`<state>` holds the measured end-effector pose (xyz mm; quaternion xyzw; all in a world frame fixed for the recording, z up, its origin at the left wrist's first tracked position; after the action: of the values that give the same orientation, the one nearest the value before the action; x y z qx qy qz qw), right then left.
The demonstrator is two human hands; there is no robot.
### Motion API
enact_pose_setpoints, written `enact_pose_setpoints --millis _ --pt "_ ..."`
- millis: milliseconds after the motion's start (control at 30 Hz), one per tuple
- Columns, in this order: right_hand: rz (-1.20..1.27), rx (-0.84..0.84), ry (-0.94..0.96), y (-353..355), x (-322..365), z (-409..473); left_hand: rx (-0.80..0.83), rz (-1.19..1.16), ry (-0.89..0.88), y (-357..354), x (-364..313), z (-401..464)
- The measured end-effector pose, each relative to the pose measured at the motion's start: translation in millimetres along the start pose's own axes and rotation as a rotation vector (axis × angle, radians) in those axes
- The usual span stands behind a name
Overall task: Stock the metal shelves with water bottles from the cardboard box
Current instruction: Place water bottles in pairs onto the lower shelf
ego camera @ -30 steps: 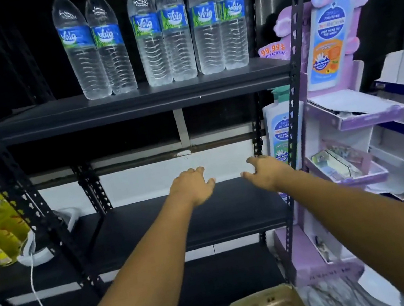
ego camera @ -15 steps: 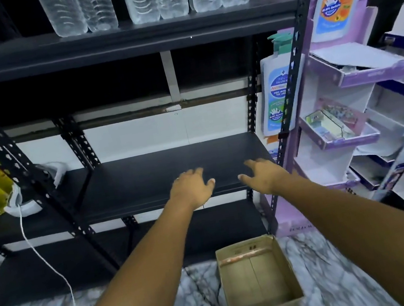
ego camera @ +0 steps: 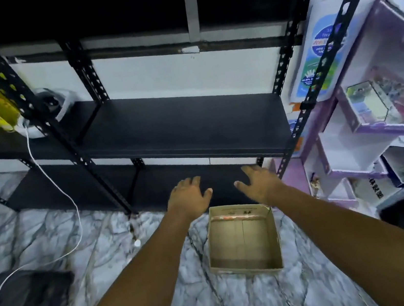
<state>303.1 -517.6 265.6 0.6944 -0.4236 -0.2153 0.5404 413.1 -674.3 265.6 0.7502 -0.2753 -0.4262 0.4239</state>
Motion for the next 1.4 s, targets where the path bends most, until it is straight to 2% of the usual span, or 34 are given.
enact_pose_setpoints --millis 400,667,1033,1233,1400 --pt "0.0 0.133 0.151 -94 0 11 -0.081 -0.136 0.176 -88 49 -28" --pt "0.01 0.24 0.233 -182 59 39 -0.143 -0.234 0.293 -149 136 -32" --pt "0.084 0.32 0.476 -372 165 101 -0.277 -0.338 0.508 -284 307 -56" --pt "0.069 0.35 0.706 -490 214 103 -0.389 -0.342 0.608 -367 390 -84" --pt "0.13 0.383 0.873 -581 236 78 -0.412 -0.291 0.677 -437 446 -118"
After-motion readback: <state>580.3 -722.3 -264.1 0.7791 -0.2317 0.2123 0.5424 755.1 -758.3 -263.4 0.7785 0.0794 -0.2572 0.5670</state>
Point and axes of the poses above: each hand's wrist, its own z-axis towards the middle knuckle, its own y-axis out of the back of the hand, x = y × z, the point moved 8 cm from there along z, towards the middle knuckle, and after that the axes turned 6 degrees about -z, right-handed, at the moved point
